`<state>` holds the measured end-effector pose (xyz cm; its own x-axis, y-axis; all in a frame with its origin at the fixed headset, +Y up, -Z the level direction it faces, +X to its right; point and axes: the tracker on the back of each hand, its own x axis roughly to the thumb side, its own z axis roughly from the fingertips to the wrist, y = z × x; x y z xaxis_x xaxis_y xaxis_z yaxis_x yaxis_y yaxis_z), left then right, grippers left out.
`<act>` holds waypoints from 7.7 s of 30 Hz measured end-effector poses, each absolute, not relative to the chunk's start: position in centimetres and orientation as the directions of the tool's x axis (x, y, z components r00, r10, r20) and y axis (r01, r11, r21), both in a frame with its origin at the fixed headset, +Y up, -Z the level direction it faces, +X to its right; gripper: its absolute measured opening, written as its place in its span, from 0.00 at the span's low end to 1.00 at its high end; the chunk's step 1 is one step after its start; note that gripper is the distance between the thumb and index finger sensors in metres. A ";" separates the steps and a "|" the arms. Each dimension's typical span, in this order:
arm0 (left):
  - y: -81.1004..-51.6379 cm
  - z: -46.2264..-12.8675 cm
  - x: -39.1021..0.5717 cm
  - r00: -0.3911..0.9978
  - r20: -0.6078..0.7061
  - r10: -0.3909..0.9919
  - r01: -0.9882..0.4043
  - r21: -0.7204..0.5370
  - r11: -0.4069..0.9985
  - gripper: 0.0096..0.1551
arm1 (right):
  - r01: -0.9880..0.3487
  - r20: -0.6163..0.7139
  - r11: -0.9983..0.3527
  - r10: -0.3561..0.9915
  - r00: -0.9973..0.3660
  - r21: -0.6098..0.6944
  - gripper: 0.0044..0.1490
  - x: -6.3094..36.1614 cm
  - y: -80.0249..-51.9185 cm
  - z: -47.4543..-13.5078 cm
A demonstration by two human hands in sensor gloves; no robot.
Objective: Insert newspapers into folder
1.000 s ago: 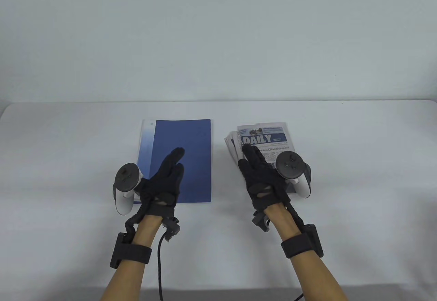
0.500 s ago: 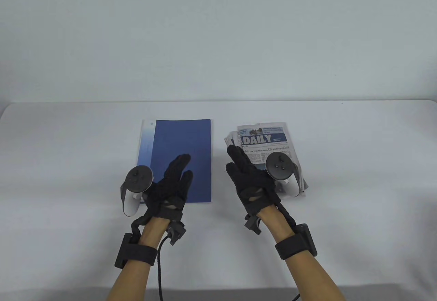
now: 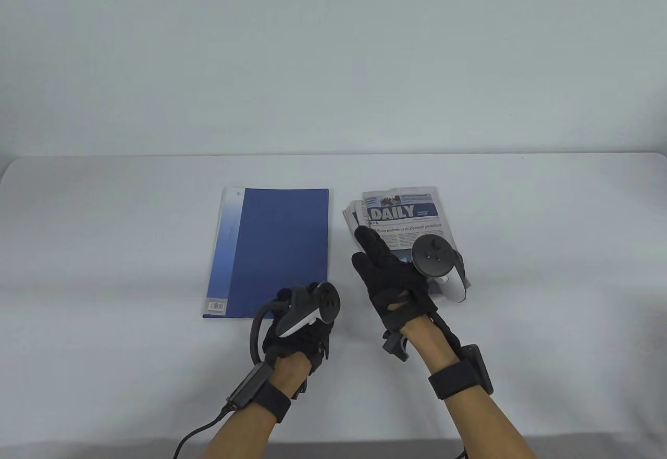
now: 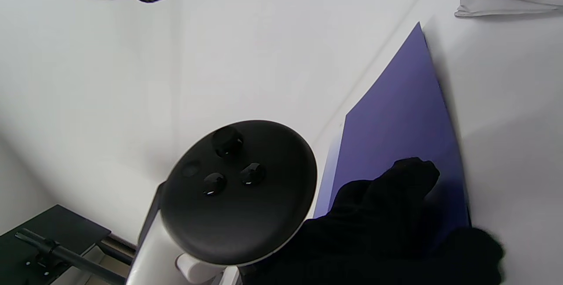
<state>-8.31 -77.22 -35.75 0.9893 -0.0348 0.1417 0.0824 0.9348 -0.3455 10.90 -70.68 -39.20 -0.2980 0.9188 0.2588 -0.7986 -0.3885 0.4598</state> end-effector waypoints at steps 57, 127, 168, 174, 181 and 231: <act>-76.4 -45.9 -26.6 0.513 -0.857 -0.046 -0.508 -0.347 0.788 0.56 | -0.825 0.043 -0.155 0.987 -0.157 0.544 0.50 9.8 -72.5 -39.2; -78.0 -45.3 -18.6 0.886 -0.315 0.341 -0.451 -0.758 0.471 0.64 | -0.858 -0.049 -0.110 0.987 -0.155 0.502 0.49 12.1 -74.1 -40.6; -75.7 -37.6 -16.2 0.783 -0.142 0.605 -0.547 -0.621 0.562 0.20 | -0.594 0.062 -0.531 0.774 -0.630 0.604 0.39 8.2 -75.6 -40.0; -75.3 -37.4 -15.7 0.817 -0.127 0.563 -0.510 -0.615 0.601 0.20 | -0.543 0.053 -0.546 0.735 -0.676 0.638 0.26 6.4 -76.1 -39.4; -74.7 -37.5 -16.6 0.784 -0.177 0.595 -0.578 -0.558 0.596 0.20 | -0.563 0.050 -0.557 0.737 -0.674 0.610 0.23 6.7 -76.1 -39.3; -73.6 -37.2 -15.7 0.835 0.002 0.550 -0.473 -0.509 0.719 0.20 | -0.543 -0.482 -0.769 0.355 -0.801 0.337 0.48 25.6 -78.2 -42.1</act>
